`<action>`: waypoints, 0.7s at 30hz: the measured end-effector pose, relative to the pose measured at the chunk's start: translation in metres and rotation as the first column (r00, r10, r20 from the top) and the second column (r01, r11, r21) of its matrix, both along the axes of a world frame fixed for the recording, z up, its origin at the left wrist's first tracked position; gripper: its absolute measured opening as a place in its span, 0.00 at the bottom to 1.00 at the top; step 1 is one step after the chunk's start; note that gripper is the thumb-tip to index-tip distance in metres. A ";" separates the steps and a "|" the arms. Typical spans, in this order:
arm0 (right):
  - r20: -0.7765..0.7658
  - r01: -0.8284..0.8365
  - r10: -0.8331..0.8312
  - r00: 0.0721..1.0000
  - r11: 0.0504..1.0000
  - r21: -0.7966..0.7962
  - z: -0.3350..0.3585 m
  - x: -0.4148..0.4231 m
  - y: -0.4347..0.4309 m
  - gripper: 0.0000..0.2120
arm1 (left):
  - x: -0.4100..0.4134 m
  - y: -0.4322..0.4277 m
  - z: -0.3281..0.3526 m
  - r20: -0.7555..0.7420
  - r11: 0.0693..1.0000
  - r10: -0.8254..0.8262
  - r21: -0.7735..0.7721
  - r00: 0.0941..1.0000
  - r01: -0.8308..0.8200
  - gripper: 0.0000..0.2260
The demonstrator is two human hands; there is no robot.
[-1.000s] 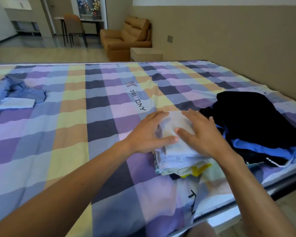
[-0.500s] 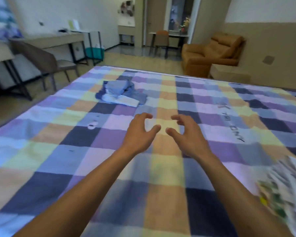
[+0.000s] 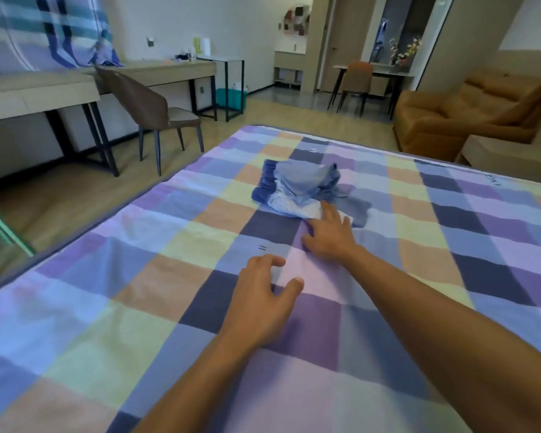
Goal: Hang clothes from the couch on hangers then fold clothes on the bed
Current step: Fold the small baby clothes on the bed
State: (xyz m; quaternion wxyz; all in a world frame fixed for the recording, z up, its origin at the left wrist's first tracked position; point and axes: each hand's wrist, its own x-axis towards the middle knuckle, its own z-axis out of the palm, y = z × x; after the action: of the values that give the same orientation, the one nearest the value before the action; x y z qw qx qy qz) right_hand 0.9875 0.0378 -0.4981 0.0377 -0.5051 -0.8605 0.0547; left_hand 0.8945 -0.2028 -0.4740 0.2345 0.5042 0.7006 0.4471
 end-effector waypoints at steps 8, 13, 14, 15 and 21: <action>-0.323 0.019 -0.002 0.946 0.999 0.049 0.033 0.019 -0.014 0.17 | -0.004 -0.005 -0.005 0.264 0.999 0.016 -0.031 0.964 -0.008 0.10; -0.588 -0.147 0.123 0.799 0.989 0.007 0.085 0.102 -0.143 0.11 | 0.019 -0.010 0.011 0.880 0.993 0.115 -0.106 0.462 -0.046 0.14; -0.614 -0.205 0.174 0.770 0.979 0.020 0.092 0.125 -0.178 0.10 | 0.025 -0.015 0.012 0.929 0.990 0.141 -0.134 0.342 -0.044 0.19; -0.620 -0.274 0.235 0.748 0.961 0.034 0.101 0.145 -0.214 0.10 | 0.033 -0.021 0.012 0.963 0.989 0.147 -0.145 0.226 -0.025 0.26; -0.664 -0.311 0.158 0.731 0.943 -0.118 0.100 0.255 -0.362 0.17 | 0.093 -0.072 0.010 0.994 0.994 0.100 -0.098 0.046 -0.037 0.13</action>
State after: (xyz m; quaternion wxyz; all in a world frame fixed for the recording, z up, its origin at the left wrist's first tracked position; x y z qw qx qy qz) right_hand 1.2422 -0.3244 -0.3982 0.2677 -0.3429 -0.8398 0.3248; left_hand 0.9874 -0.2750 -0.4639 0.6427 0.0178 0.3789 0.6657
